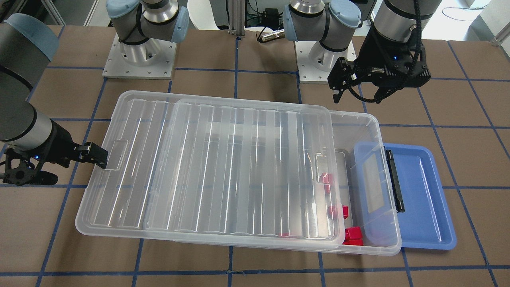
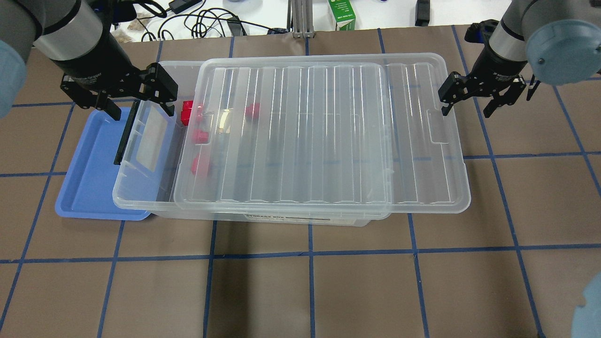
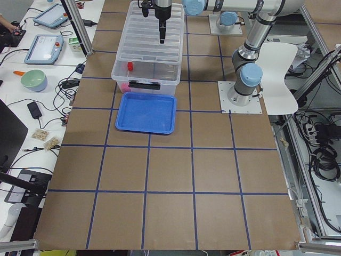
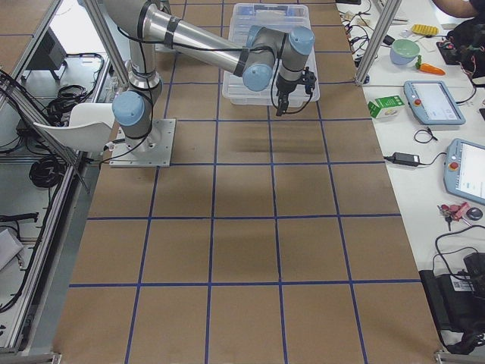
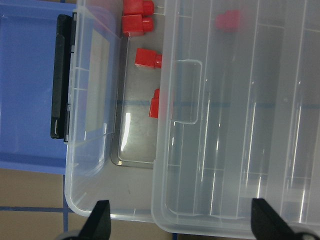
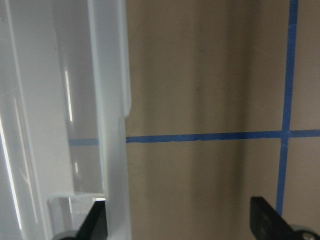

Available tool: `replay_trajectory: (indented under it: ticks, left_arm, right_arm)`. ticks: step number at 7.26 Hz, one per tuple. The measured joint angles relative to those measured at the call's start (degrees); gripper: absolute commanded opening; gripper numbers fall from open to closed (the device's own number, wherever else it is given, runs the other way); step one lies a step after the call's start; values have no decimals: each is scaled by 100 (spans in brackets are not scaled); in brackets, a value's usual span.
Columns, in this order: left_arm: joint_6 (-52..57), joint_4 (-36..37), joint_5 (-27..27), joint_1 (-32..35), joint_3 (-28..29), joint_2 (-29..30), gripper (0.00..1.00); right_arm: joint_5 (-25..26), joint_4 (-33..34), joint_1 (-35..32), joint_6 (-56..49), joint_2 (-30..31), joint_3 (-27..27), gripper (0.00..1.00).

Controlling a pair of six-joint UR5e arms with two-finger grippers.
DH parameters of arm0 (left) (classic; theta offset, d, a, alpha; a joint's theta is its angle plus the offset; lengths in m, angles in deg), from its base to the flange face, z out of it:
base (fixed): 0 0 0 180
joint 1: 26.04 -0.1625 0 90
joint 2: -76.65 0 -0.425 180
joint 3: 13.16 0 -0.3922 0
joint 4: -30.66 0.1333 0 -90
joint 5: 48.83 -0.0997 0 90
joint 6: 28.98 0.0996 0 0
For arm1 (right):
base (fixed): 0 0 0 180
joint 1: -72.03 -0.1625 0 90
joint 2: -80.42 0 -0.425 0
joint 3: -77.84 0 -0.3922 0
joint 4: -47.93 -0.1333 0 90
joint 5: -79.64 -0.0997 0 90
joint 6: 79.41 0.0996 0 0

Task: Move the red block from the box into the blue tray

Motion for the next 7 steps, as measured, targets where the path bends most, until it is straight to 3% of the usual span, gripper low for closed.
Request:
replay_trajectory:
  ticks: [7]
  left_arm:
    - [155, 71, 157, -71, 9, 237, 100]
  right_arm:
    - [228, 4, 298, -434, 5, 44, 100]
